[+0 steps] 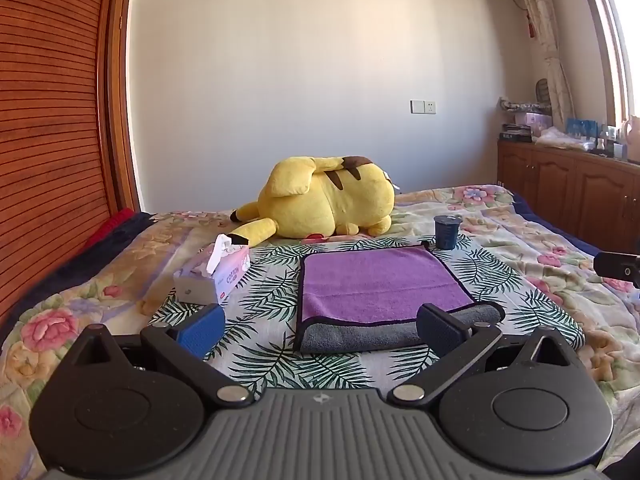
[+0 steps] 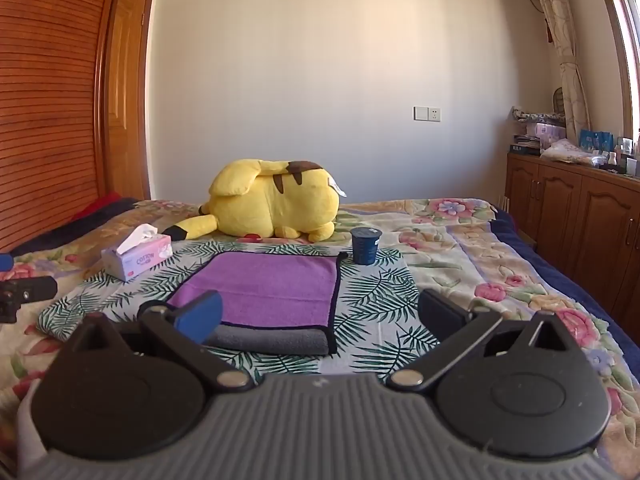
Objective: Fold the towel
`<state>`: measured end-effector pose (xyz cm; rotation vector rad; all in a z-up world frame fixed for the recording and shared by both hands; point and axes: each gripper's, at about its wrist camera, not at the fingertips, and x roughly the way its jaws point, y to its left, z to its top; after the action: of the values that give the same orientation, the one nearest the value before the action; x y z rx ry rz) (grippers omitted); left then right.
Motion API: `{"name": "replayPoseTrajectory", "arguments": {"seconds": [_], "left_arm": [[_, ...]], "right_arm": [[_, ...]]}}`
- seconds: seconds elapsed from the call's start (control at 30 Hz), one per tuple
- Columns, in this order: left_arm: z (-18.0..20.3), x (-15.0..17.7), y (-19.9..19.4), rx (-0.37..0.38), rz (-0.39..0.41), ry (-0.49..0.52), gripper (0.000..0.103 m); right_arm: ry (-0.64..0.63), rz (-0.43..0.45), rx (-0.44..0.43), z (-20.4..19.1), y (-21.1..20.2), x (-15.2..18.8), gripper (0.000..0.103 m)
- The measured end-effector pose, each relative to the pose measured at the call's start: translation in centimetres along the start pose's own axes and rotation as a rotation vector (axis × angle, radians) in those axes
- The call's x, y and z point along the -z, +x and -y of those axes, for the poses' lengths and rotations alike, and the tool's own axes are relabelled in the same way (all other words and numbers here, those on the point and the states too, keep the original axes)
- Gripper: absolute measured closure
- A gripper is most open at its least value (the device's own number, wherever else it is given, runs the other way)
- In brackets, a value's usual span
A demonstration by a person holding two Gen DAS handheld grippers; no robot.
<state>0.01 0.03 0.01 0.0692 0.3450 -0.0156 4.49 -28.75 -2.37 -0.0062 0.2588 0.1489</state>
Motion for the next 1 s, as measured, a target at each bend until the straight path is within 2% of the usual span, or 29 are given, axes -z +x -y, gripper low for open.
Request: {"name": "replayPoseTrajectory", "arguments": {"seconds": [1.0], "left_arm": [[0.02, 0.02, 0.02, -0.003, 0.002, 0.014, 0.016]], "right_arm": [[0.003, 0.001, -0.001, -0.1, 0.02, 0.06, 0.0]]}}
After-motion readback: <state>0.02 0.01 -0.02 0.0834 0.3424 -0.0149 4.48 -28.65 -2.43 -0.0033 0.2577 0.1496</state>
